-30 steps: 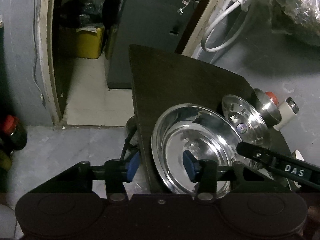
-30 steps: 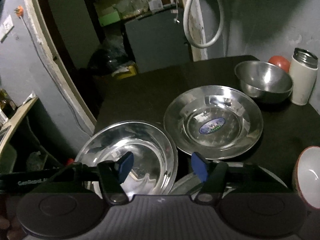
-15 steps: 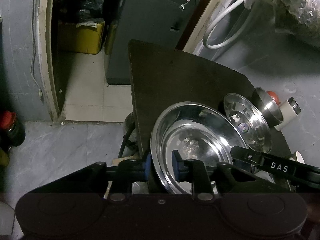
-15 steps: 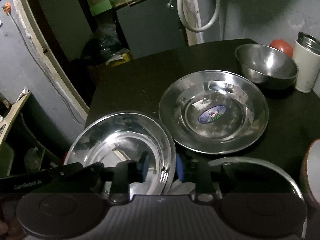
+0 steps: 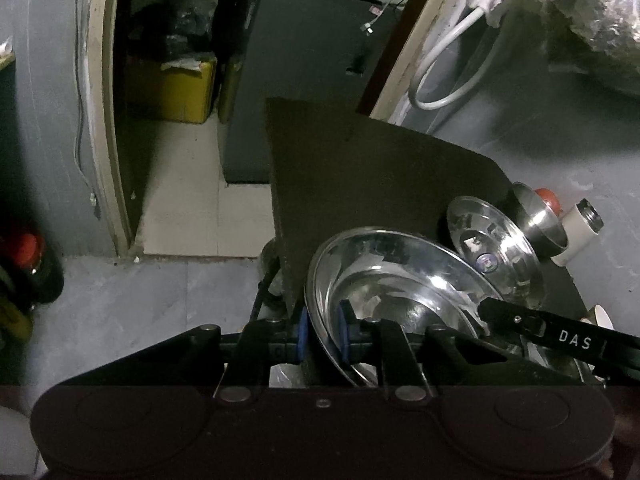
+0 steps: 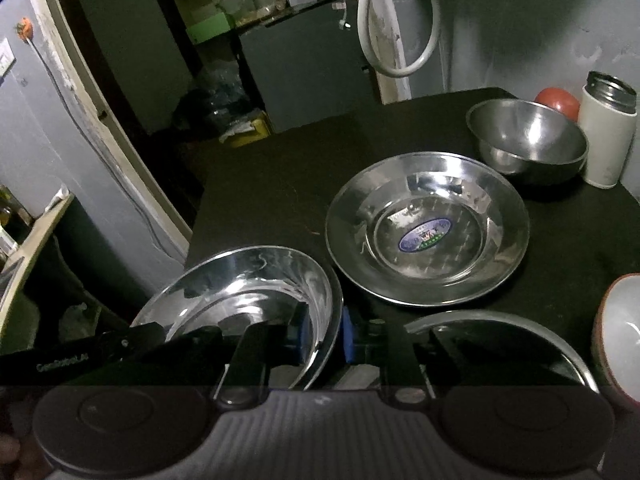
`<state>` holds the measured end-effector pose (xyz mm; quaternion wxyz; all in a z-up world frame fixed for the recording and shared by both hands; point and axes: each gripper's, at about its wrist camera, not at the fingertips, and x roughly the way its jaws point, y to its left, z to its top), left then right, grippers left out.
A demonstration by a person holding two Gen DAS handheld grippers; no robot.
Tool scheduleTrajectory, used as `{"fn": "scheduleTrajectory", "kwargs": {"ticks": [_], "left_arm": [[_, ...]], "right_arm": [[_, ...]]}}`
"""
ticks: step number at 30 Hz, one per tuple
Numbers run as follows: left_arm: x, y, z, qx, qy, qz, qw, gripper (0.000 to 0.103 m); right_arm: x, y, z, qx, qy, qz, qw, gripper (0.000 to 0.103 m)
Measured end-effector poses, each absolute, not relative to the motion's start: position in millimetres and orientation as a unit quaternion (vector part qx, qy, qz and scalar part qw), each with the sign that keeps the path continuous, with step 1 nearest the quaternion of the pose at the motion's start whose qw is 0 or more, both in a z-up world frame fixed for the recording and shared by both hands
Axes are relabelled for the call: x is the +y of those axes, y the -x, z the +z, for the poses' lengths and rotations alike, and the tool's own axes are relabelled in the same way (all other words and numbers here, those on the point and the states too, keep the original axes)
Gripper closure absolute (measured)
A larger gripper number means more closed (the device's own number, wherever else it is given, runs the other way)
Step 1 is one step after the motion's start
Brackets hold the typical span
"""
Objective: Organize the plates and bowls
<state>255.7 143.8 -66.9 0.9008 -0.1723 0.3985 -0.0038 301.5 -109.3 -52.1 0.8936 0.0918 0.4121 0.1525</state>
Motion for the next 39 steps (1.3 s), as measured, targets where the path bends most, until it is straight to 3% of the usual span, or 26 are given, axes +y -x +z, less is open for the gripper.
{"fn": "scheduleTrajectory", "kwargs": {"ticks": [14, 24, 39], "left_arm": [[82.6, -248.5, -39.4, 0.385, 0.133, -0.074, 0.910, 0.086], [22.5, -237.6, -43.9, 0.399, 0.052, -0.134, 0.906, 0.082], [-7.7, -235.0, -56.6, 0.411, -0.027, -0.132, 0.901, 0.079]], "right_arm": [[-178.4, -253.0, -18.8, 0.365, -0.123, 0.111, 0.916, 0.084], [-220.9, -212.6, -25.9, 0.373, -0.126, 0.055, 0.918, 0.083], [-219.0, -196.7, -40.4, 0.390, -0.087, 0.036, 0.916, 0.083]]}}
